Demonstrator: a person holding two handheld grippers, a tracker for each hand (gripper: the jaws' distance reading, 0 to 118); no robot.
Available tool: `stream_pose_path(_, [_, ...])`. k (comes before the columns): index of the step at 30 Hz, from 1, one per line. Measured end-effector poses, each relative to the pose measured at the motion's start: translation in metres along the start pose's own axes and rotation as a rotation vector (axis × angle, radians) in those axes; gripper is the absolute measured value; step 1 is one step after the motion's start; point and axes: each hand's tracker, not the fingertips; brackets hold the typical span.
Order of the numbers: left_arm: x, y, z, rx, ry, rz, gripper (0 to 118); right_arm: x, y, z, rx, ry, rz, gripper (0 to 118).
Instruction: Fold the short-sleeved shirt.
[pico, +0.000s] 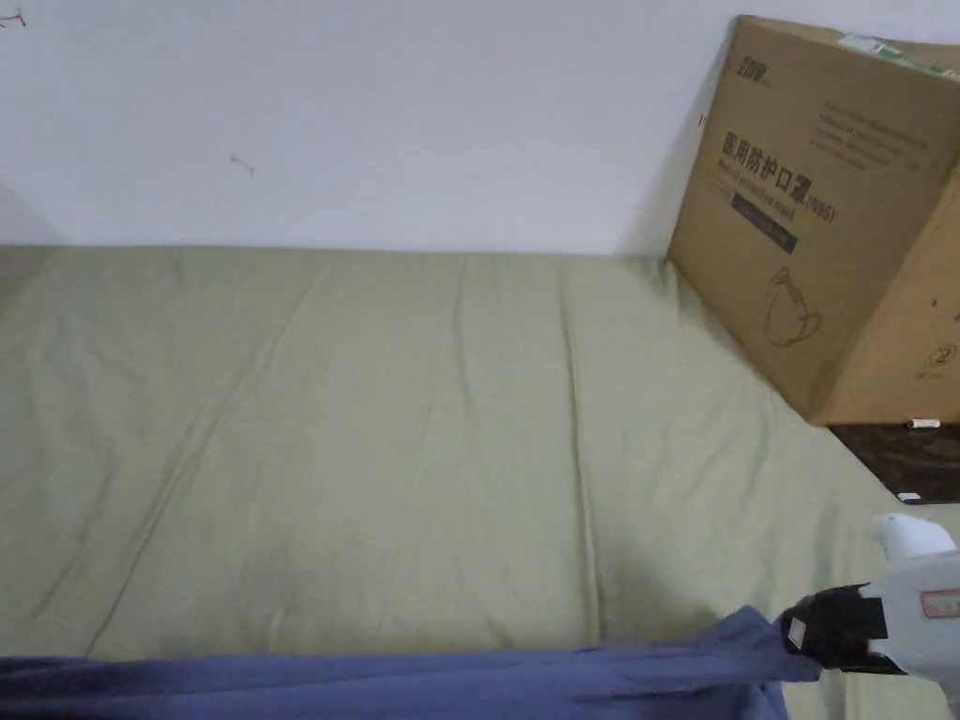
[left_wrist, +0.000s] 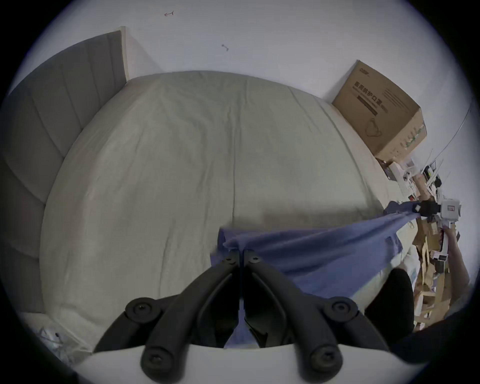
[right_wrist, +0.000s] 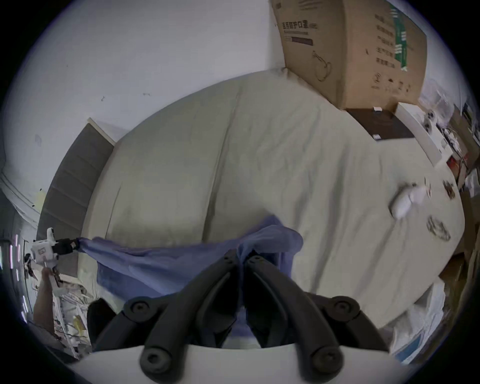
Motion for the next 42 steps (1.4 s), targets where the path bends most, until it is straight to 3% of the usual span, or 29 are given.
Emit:
stream_pose_path(7, [-0.010, -0.073, -0.007, -0.089, -0.010, 0.046, 1, 0.011, -0.083, -0.020, -0.112, -0.027, -0.089, 3])
stream_pose_path(9, [-0.009, -0.085, -0.014, -0.093, -0.005, 0.046, 1, 0.027, -0.091, -0.034, -0.118, -0.042, -0.097, 3])
stream_pose_path(15, [-0.003, -0.097, -0.027, -0.082, 0.033, 0.046, 7, 0.019, -0.100, -0.040, -0.072, -0.088, -0.106, 5])
stream_pose_path(16, [-0.002, -0.097, -0.026, -0.069, 0.040, 0.062, 20, 0.012, -0.099, -0.038, -0.042, -0.124, -0.081, 18])
stream_pose_path(17, [-0.001, -0.097, -0.024, -0.055, 0.047, 0.071, 38, 0.006, -0.098, -0.035, -0.020, -0.153, -0.061, 39])
stream_pose_path(18, [0.001, -0.097, -0.021, -0.036, 0.052, 0.086, 62, -0.001, -0.097, -0.033, 0.006, -0.170, -0.037, 70])
stream_pose_path(19, [0.004, -0.096, -0.018, -0.021, 0.053, 0.096, 97, -0.010, -0.095, -0.030, 0.020, -0.161, -0.024, 109])
stream_pose_path(20, [0.007, -0.096, -0.015, -0.006, 0.051, 0.101, 113, -0.017, -0.094, -0.028, 0.034, -0.167, -0.014, 117])
stream_pose_path(21, [0.012, -0.094, -0.008, 0.035, 0.044, 0.100, 116, -0.027, -0.095, -0.016, 0.122, -0.178, -0.008, 115])
stream_pose_path(30, [0.078, -0.067, 0.029, 0.302, 0.175, 0.124, 113, -0.131, -0.077, 0.005, 0.238, -0.167, 0.122, 116])
stream_pose_path(32, [0.088, -0.063, 0.023, 0.314, 0.162, 0.121, 94, -0.152, -0.076, -0.001, 0.241, -0.149, 0.165, 109])
stream_pose_path(33, [0.095, -0.060, 0.020, 0.319, 0.153, 0.117, 72, -0.163, -0.075, -0.007, 0.229, -0.158, 0.205, 102])
stream_pose_path(34, [0.102, -0.057, 0.015, 0.313, 0.151, 0.109, 63, -0.172, -0.075, -0.011, 0.225, -0.171, 0.232, 97])
stream_pose_path(35, [0.109, -0.055, 0.009, 0.301, 0.155, 0.096, 63, -0.178, -0.074, -0.014, 0.230, -0.175, 0.248, 97])
stream_pose_path(36, [0.116, -0.055, 0.003, 0.275, 0.181, 0.059, 31, -0.184, -0.074, -0.017, 0.243, -0.172, 0.248, 71])
stream_pose_path(37, [0.124, -0.055, -0.003, 0.263, 0.228, 0.025, 0, -0.188, -0.072, -0.022, 0.243, -0.180, 0.240, 19])
stream_pose_path(38, [0.128, -0.056, -0.006, 0.277, 0.219, 0.017, 0, -0.191, -0.072, -0.023, 0.252, -0.198, 0.227, 1])
stream_pose_path(42, [0.142, -0.060, -0.015, 0.297, 0.219, -0.016, 0, -0.194, -0.066, -0.036, 0.228, -0.189, 0.169, 1])
